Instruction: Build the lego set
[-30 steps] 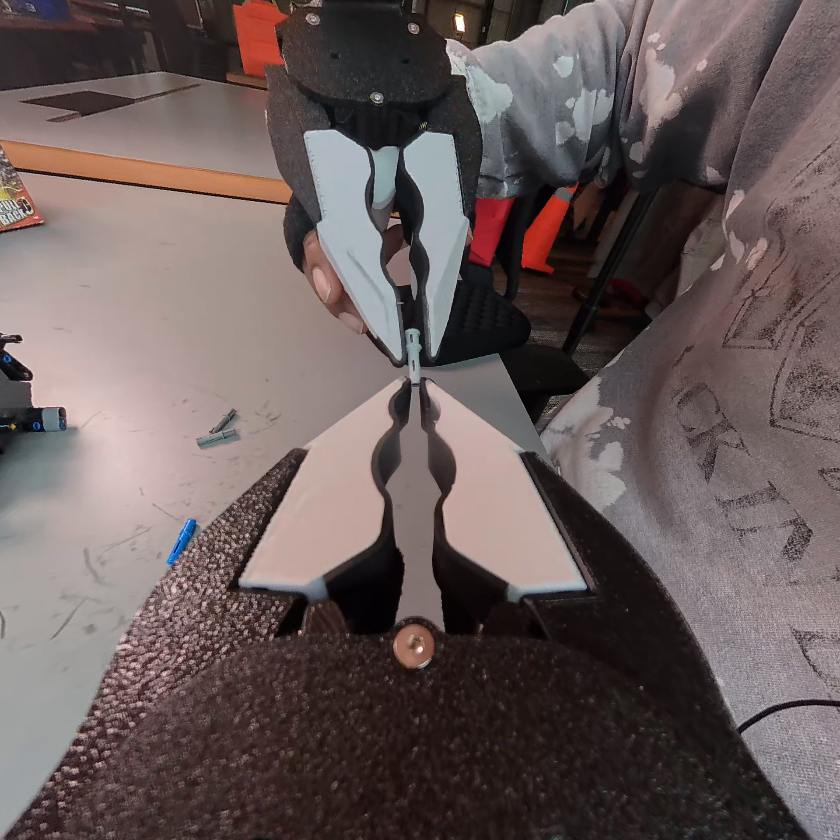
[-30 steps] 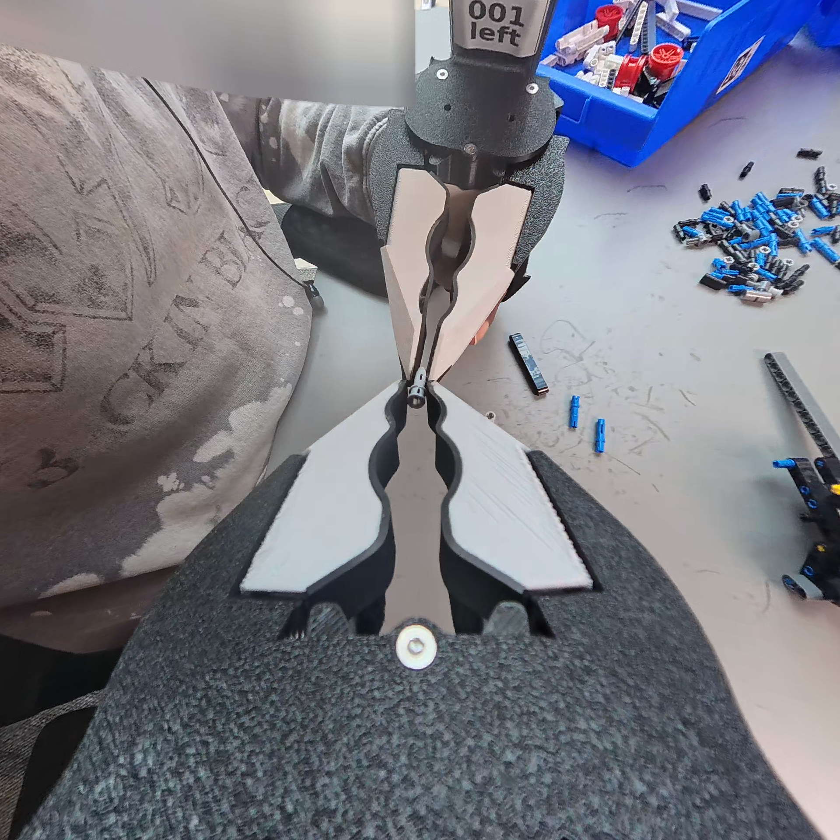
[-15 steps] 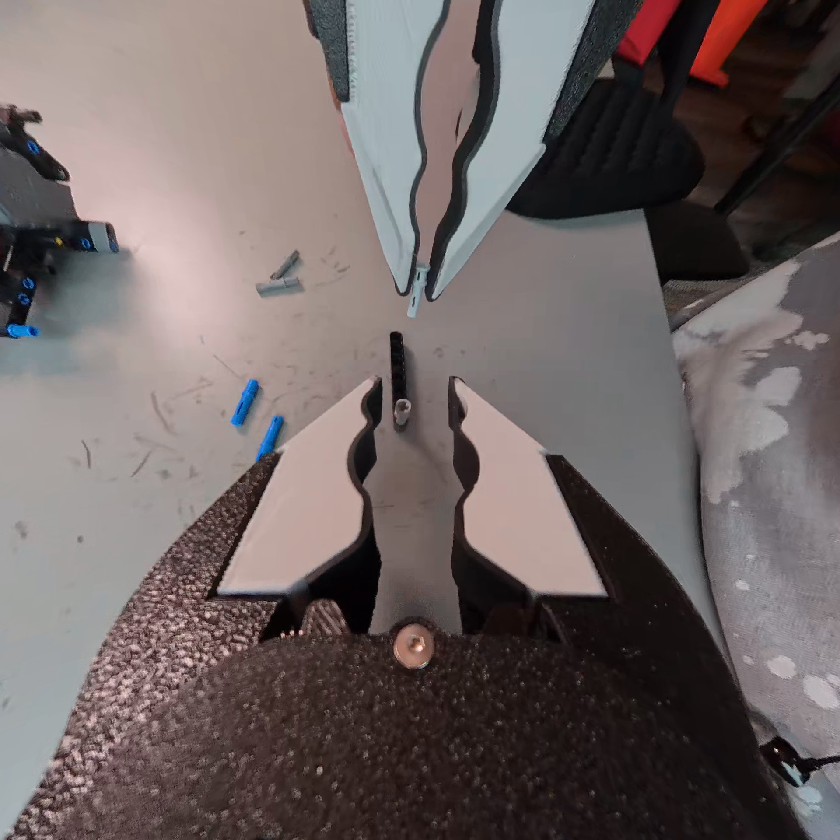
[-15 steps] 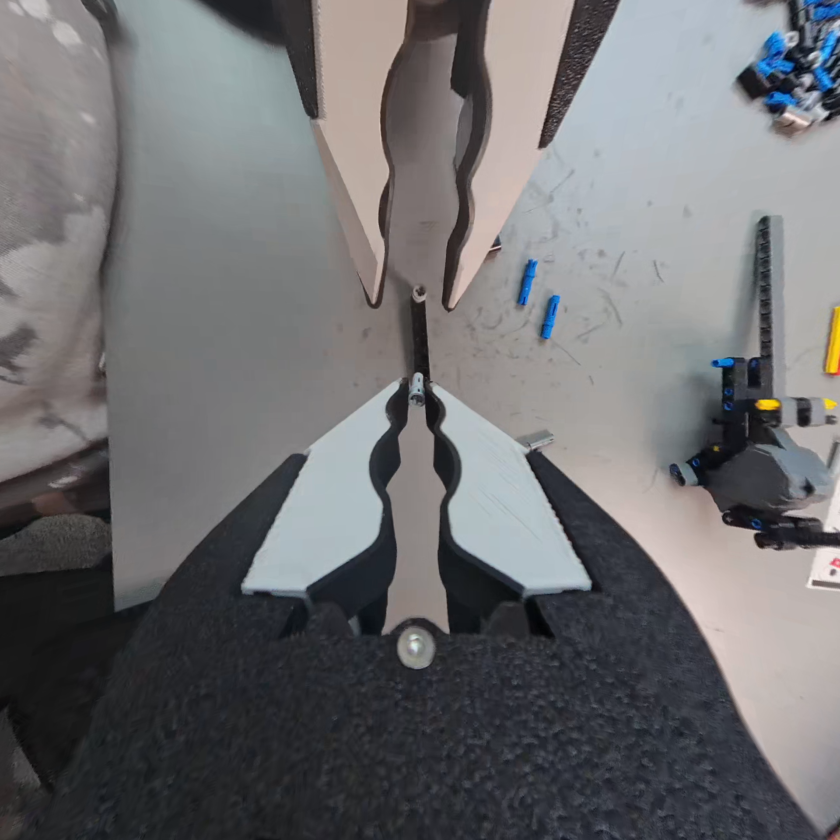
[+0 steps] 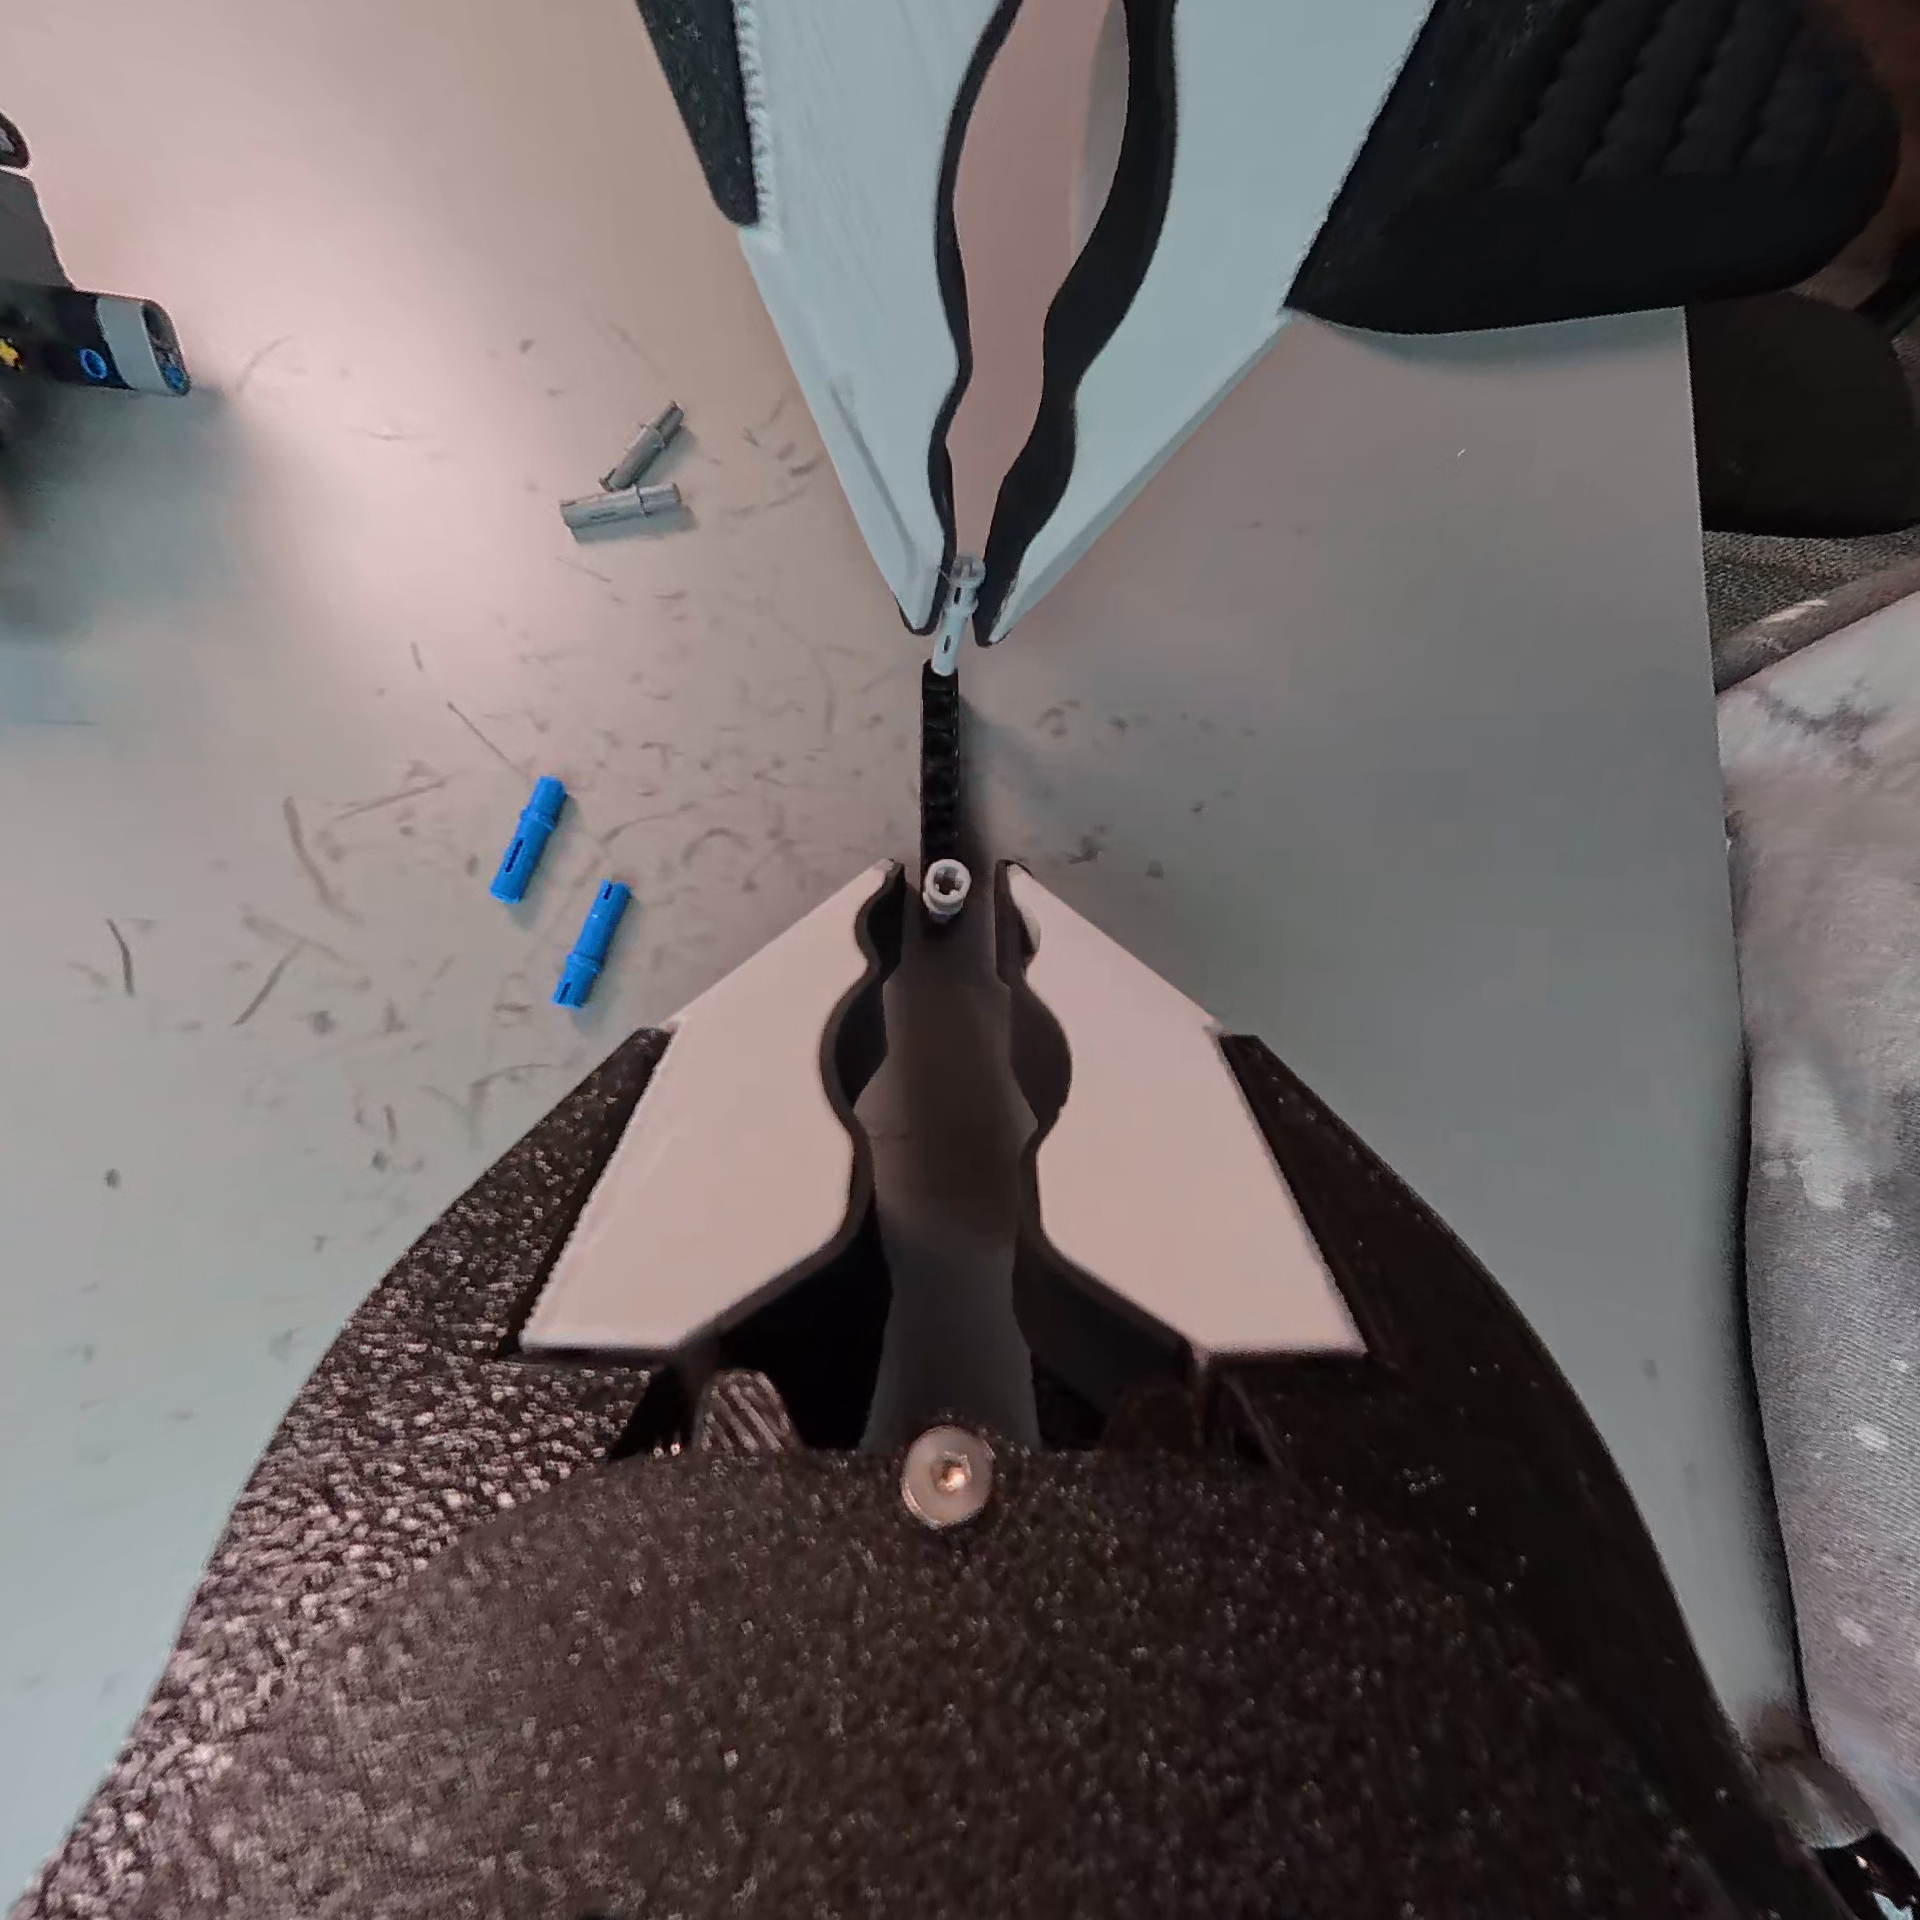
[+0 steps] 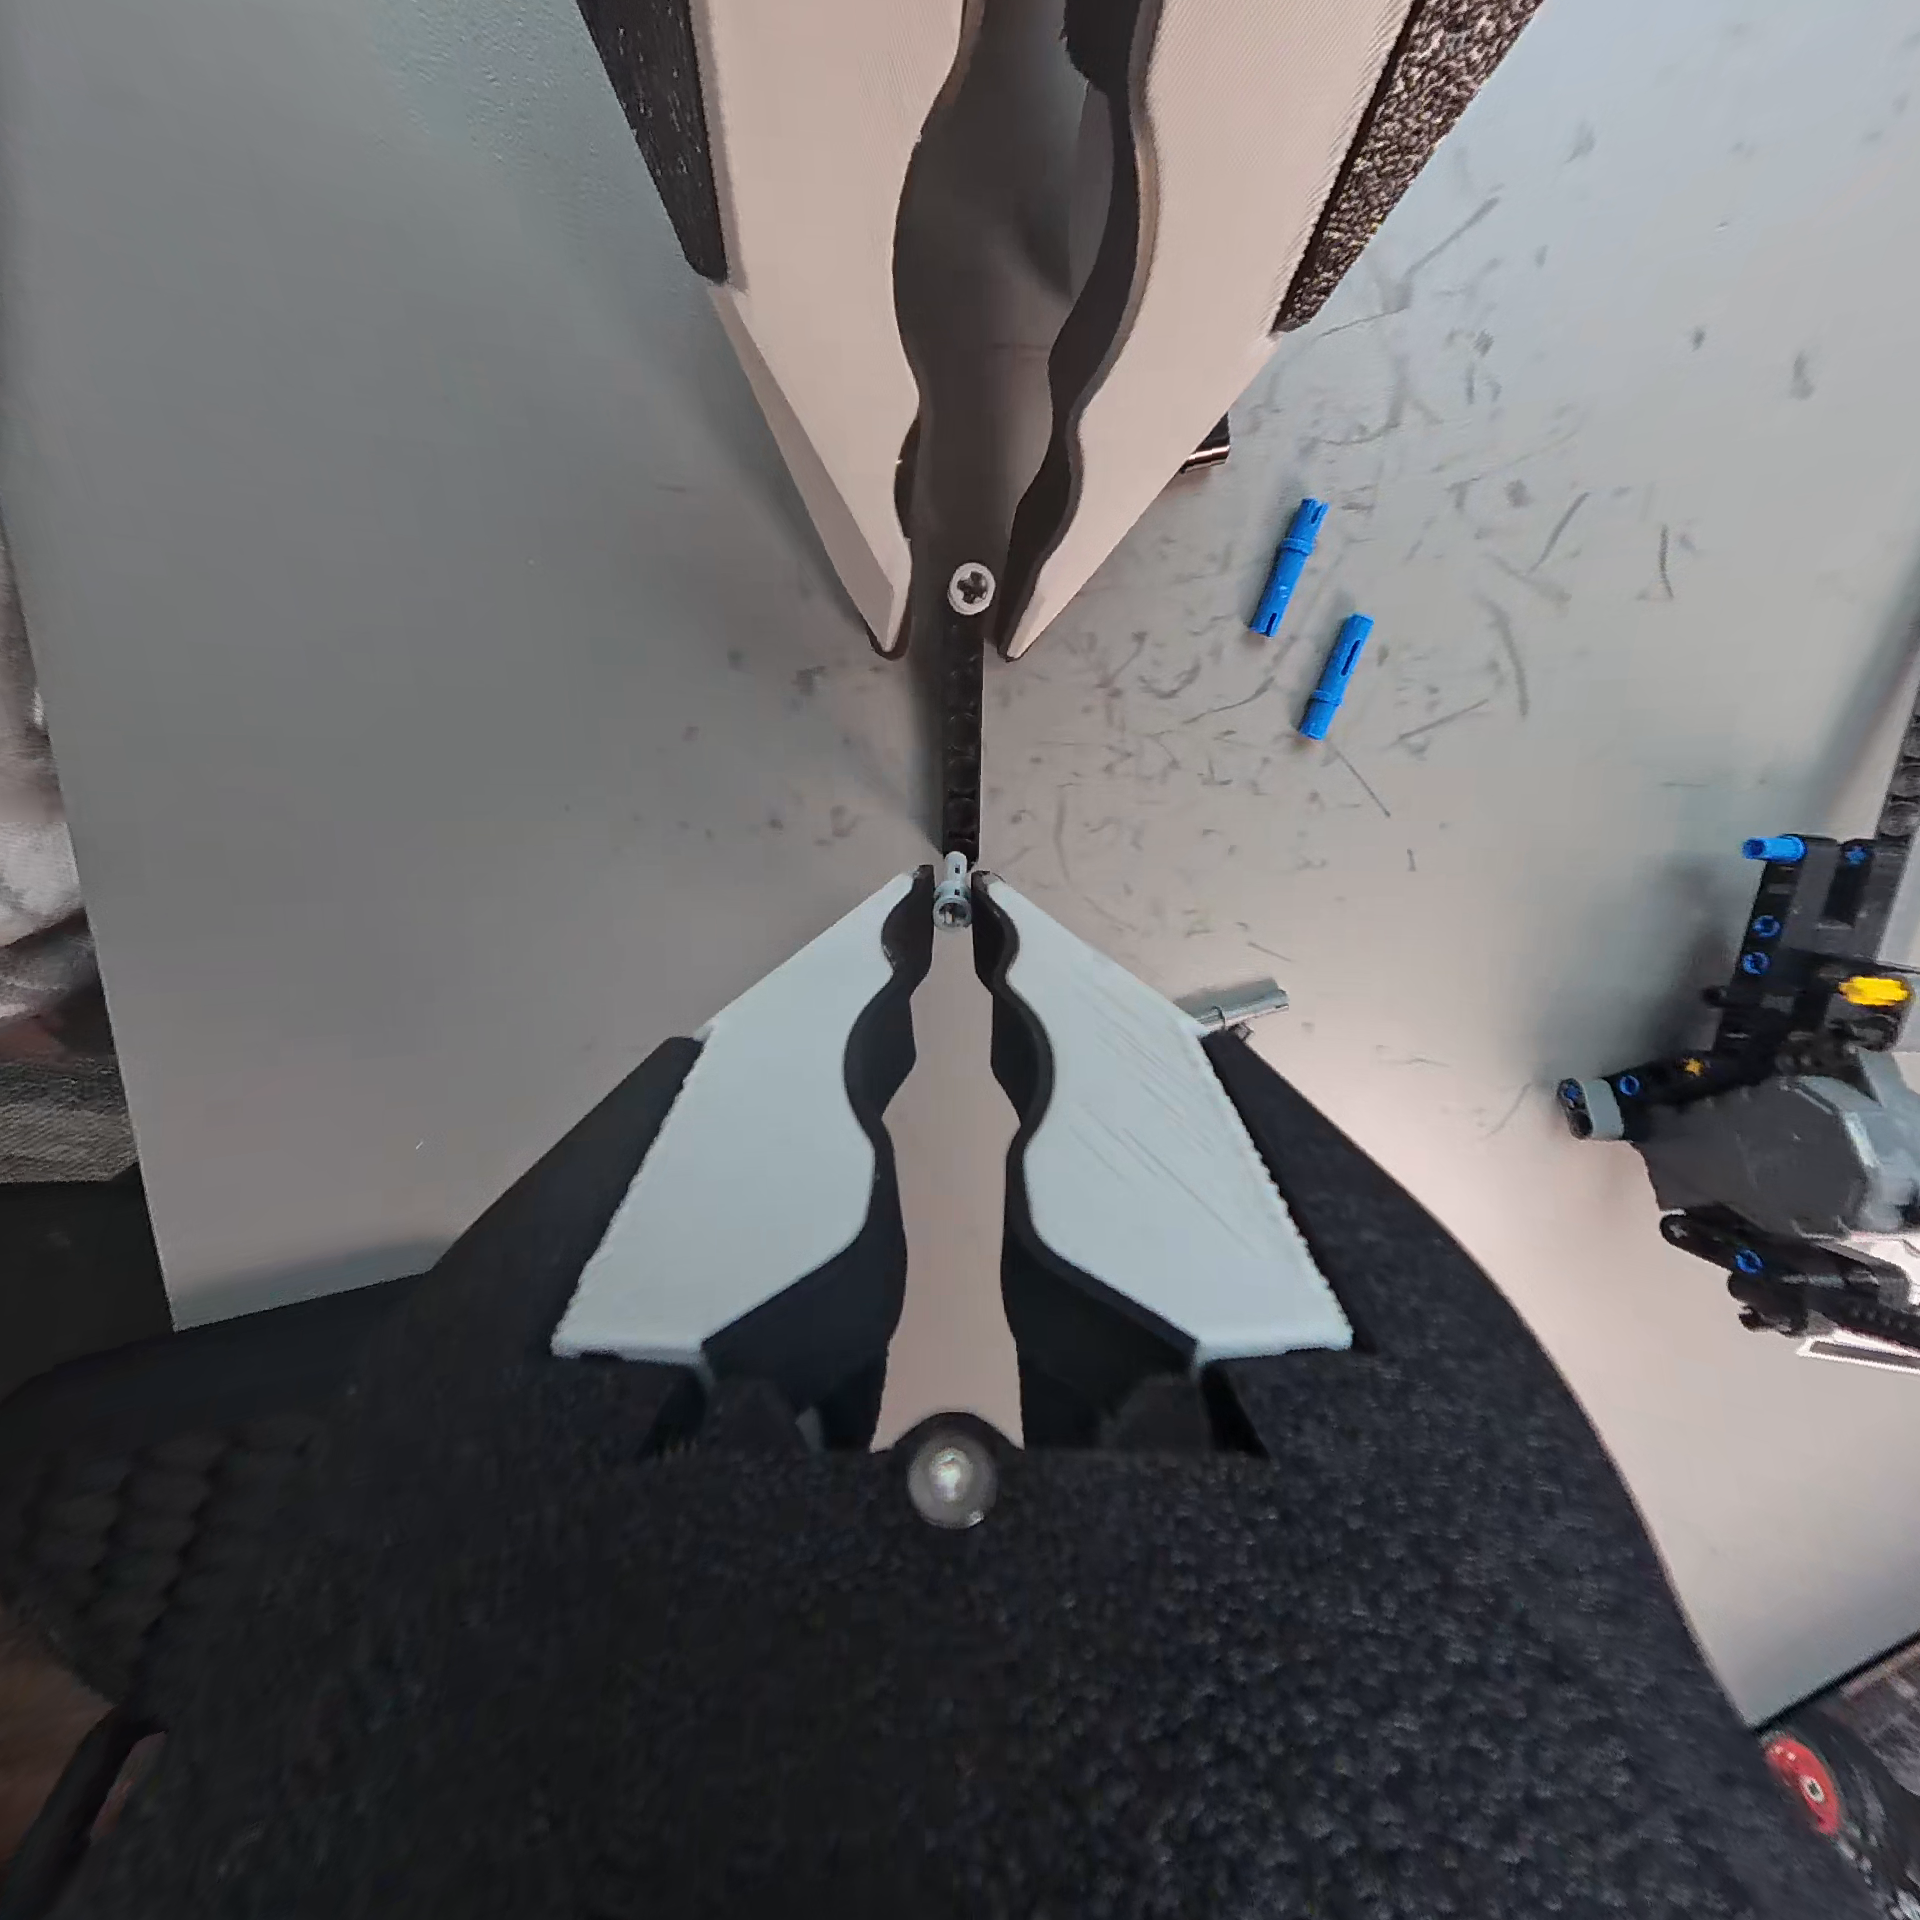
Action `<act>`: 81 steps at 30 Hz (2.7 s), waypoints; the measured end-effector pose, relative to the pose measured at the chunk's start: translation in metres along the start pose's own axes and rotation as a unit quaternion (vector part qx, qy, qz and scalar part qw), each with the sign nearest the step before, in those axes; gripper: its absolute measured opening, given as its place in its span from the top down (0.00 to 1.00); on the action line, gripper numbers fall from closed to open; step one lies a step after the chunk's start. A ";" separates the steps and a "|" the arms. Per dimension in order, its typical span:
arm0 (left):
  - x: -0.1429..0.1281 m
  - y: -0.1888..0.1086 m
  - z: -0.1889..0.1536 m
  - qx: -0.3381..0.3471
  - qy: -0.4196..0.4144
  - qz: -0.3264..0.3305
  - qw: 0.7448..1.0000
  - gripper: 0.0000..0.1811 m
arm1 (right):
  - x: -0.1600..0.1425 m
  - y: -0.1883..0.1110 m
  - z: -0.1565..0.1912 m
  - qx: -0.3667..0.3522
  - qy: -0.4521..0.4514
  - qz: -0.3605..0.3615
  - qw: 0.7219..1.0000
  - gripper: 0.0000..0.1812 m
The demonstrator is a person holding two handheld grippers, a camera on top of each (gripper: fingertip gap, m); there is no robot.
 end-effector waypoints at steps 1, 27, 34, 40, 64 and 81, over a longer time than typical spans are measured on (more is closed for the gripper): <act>0.000 0.000 0.000 0.002 0.000 0.000 1.000 0.91 | 0.000 0.000 -0.001 -0.002 -0.002 0.001 1.000 0.96; 0.003 0.004 0.002 0.047 -0.003 0.004 0.999 0.96 | 0.006 0.003 -0.017 0.033 0.140 0.027 0.989 0.96; 0.004 0.005 0.001 0.063 0.004 0.007 0.998 0.96 | 0.009 0.004 -0.019 0.008 0.214 0.044 0.976 0.97; 0.005 0.006 0.002 0.065 -0.008 0.007 0.998 0.96 | 0.013 0.005 -0.020 -0.009 0.231 0.052 0.971 0.97; 0.005 0.006 0.001 0.073 -0.004 0.009 0.997 0.96 | 0.008 0.004 -0.017 -0.007 0.235 0.045 0.971 0.97; 0.004 0.005 0.001 0.073 -0.005 0.009 0.997 0.96 | 0.002 0.003 -0.016 0.004 0.239 0.016 0.971 0.97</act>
Point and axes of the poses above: each gripper's, where its closed fingertips meet, y out along the fingers, x out of its top, z = x × y across the jaws, the point moved 8 cm from there along -y, back along the fingers, and after that the axes turned 5 degrees about y, right-handed, at the moved point
